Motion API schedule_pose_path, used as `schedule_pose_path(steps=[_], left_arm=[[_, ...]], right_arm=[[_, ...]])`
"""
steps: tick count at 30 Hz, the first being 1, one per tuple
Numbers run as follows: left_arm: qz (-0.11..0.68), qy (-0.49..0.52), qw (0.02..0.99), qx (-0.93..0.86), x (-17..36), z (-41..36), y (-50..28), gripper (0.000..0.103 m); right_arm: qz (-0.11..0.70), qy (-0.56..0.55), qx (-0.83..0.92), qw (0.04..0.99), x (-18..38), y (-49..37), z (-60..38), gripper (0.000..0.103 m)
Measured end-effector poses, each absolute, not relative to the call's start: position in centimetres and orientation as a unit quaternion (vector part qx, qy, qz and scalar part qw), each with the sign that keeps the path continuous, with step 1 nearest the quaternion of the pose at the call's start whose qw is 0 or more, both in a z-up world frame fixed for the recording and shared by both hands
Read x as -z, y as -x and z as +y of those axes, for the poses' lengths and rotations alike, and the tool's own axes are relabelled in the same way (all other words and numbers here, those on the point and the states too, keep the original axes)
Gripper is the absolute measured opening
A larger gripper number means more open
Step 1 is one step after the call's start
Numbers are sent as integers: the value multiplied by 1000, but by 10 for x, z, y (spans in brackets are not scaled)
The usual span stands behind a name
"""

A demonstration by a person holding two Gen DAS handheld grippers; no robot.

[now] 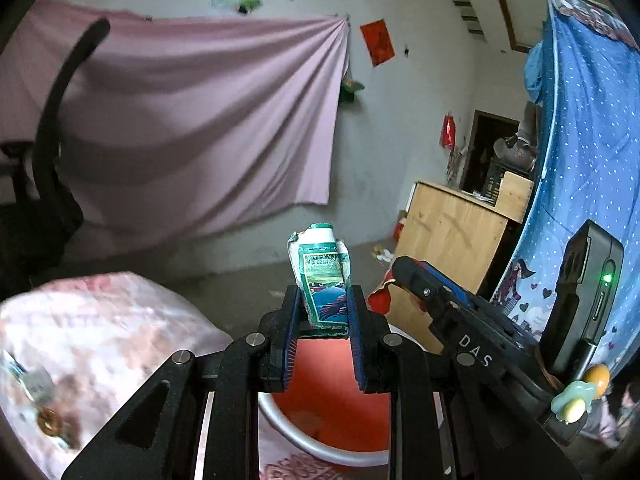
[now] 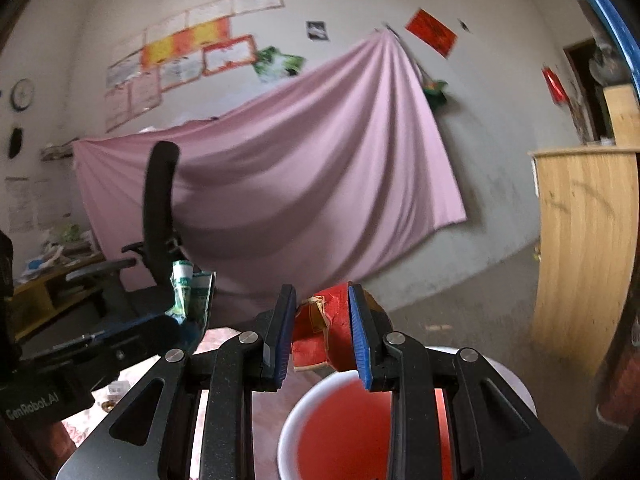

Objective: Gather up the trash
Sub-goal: 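Carry both items over the red bin and open both tools, then move both tools back over the table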

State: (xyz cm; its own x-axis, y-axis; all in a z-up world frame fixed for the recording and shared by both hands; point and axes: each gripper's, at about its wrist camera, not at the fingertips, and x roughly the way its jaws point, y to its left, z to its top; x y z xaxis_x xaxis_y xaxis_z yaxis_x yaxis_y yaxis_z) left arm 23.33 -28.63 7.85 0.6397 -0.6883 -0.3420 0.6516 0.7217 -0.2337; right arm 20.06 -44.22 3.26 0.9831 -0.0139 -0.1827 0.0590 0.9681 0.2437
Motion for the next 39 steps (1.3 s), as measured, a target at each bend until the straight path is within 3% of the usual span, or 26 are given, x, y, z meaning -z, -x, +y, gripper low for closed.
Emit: schedule_pose_path(steps=[8,10,14,21,26,28,30,34,35,37,39], left_arm=[[265,67,886,376,-74,-296,-255,23],[274,76,882,374,-73,-294,-259,33],[283,90,882,366,-71,-290,-263,33],[257,105,905,322,-74,-260,-254,41],[219,108,930,275,-80,-227,-242,55],[205,108,939,255,-82,-211,-237,63],[193,108,947,233,-84,-195,-232,69],[168,117,961,186,-84,-155,-221,92],[162,121,964,174,-83,-144,-218,94],[152,124,969,148,-82,-125,-214,100],[139,123,975,122,-82,-105,-209,100]], right_arm=[[129,-149,38,980,-20,-208,-461,26],[135,-153,40,978,-18,-209,-464,34],[140,-153,41,977,-18,-212,-463,36],[132,-146,33,980,-21,-213,-456,46],[116,-137,22,983,-29,-212,-439,54],[105,-133,15,985,-32,-212,-430,72],[89,-128,5,988,-36,-210,-419,78],[68,-111,-14,991,-41,-209,-395,86],[62,-106,-19,992,-42,-209,-388,89],[49,-102,-29,993,-44,-208,-377,103],[34,-99,-42,994,-45,-207,-364,103]])
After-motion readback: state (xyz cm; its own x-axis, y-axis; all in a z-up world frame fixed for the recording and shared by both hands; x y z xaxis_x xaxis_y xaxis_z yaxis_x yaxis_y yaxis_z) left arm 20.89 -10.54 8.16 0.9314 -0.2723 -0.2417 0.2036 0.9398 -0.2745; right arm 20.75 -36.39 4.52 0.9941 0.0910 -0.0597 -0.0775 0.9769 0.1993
